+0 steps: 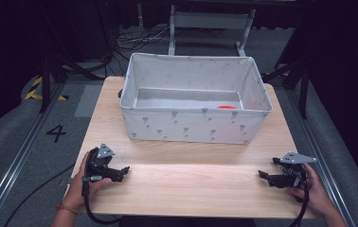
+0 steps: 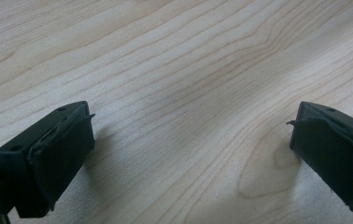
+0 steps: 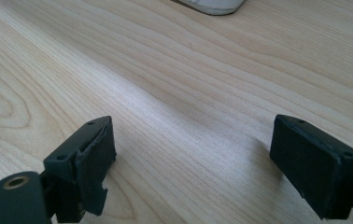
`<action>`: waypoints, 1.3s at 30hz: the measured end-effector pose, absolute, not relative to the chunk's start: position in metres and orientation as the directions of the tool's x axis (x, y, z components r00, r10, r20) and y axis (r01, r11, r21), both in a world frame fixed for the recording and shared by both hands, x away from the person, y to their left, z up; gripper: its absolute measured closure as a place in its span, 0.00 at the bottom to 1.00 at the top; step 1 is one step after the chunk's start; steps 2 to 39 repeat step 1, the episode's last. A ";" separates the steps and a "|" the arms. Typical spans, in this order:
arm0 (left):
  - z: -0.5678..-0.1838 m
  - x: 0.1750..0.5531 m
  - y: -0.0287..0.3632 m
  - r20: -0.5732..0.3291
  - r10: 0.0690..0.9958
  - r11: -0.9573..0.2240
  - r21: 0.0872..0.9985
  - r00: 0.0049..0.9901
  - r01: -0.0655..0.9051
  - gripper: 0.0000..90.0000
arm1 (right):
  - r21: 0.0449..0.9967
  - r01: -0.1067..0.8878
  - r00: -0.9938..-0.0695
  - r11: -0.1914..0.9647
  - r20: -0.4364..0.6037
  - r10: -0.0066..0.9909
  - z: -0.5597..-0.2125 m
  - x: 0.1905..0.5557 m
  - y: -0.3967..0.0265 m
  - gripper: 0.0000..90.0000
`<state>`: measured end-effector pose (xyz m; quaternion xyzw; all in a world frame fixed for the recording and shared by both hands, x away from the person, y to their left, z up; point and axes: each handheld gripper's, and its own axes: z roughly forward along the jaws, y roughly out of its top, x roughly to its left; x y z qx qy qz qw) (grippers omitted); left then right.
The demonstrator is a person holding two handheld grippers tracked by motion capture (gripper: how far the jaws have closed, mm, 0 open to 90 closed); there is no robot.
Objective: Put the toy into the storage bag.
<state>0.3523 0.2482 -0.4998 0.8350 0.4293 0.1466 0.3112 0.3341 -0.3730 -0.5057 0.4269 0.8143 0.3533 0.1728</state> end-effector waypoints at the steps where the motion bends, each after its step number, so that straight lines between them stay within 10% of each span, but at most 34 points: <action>1: -0.500 0.352 0.248 -0.023 0.809 -0.437 0.645 0.587 0.627 0.00 | 0.723 0.573 -0.576 0.386 0.020 0.817 -0.506 0.334 -0.373 0.16; 39: -0.500 0.352 0.248 -0.023 0.809 -0.437 0.645 0.587 0.627 0.00 | 0.723 0.573 -0.576 0.386 0.020 0.817 -0.506 0.334 -0.373 0.16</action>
